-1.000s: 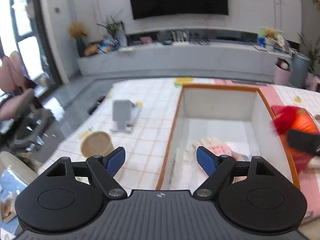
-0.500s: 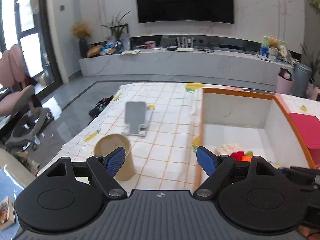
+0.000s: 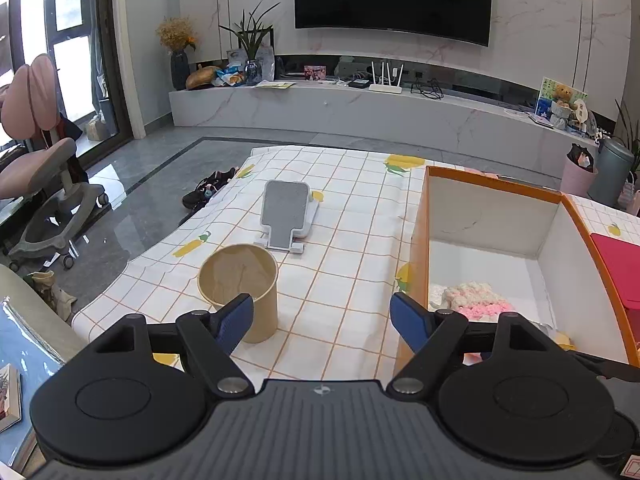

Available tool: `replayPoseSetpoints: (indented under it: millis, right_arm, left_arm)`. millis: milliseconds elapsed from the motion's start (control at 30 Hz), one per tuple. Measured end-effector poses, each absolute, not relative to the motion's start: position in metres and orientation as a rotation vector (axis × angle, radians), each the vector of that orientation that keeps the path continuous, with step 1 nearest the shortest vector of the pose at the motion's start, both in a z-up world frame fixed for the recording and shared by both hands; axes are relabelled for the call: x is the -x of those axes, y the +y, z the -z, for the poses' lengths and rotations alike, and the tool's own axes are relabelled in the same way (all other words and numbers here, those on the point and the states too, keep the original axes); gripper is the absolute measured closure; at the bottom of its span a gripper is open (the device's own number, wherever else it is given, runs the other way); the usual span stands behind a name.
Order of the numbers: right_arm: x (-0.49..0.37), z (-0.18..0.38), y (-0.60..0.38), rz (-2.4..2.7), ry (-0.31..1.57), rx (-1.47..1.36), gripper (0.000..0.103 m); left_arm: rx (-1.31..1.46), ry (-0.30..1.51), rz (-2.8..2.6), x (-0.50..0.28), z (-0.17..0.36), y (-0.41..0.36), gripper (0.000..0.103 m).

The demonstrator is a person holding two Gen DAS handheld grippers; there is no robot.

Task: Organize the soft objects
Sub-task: 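Lower the orange ball into the box and open the right gripper, then move both grippers back to the pile of soft items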

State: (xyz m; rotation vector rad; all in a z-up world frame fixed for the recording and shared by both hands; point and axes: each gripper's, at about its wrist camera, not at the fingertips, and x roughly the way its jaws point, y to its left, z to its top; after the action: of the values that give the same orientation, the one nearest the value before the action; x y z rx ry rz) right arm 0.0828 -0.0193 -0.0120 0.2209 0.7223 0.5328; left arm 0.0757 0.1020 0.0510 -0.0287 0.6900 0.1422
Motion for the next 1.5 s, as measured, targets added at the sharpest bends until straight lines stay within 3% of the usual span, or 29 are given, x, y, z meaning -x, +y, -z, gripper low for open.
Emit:
replayPoseSetpoints:
  millis: [200,333,567,867,1167,1500]
  right_arm:
    - [-0.079,0.011,-0.021,-0.525,0.714,-0.199,0.046]
    - [-0.078,0.011,-0.025,-0.537,0.71,-0.222,0.026]
    - [-0.07,-0.004,-0.036,-0.559,0.666,-0.266,0.016]
    - [-0.045,-0.041,-0.073,-0.583,0.573,-0.305,0.015]
    - [-0.019,-0.094,-0.146,-0.475,0.459,-0.29,0.012]
    - [0.0,-0.135,-0.291,-0.273,0.395,-0.363,0.005]
  left_arm:
    - [0.031,0.693,-0.138,-0.075,-0.052,0.101,0.012]
    - [0.077,0.708,-0.126,-0.075,-0.052,0.105,0.012]
    - [0.078,0.711,-0.168,-0.07,-0.059,0.104,0.012]
    - [0.086,0.629,-0.166,-0.037,-0.096,0.085,0.011]
    - [0.085,0.594,-0.017,-0.019,-0.132,0.02,0.01]
    - [-0.045,0.591,0.116,-0.017,-0.122,-0.083,0.009]
